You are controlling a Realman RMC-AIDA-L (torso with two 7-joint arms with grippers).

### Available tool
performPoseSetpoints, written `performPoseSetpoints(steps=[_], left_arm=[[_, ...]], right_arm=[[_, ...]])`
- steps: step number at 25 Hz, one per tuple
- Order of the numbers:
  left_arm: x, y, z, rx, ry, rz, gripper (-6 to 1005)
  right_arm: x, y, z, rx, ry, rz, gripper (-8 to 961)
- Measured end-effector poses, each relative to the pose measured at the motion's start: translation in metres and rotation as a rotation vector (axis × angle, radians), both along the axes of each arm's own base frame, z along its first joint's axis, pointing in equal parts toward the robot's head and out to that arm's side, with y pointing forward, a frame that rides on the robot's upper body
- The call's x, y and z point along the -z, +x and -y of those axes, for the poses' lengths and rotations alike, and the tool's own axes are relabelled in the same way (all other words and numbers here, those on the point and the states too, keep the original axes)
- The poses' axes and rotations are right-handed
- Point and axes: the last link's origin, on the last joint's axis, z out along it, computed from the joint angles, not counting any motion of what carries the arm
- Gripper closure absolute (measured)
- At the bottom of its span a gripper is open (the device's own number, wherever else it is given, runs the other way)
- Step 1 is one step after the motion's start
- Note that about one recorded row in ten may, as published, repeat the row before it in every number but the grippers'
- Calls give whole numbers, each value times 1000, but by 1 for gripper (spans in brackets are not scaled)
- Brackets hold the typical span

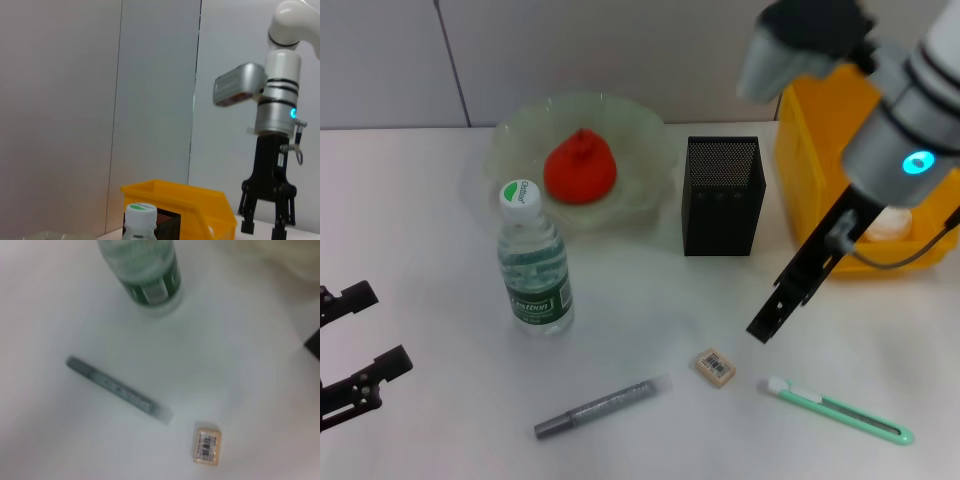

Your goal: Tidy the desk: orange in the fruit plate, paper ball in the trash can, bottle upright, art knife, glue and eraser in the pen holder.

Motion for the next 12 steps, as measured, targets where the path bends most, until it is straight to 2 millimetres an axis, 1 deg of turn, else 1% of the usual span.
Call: performPoseSetpoints(steps=[5,10,12], left_arm=[[0,-1,1,-5,-1,-1,190],[2,-1,1,-5,-5,-3,190],[3,0,-1,-7,-4,-4,190]], right_arm=[[27,0,-1,-14,-9,88,118],[47,6,0,-20,-14,139,118],[56,8,2,-19,-25,135,118]])
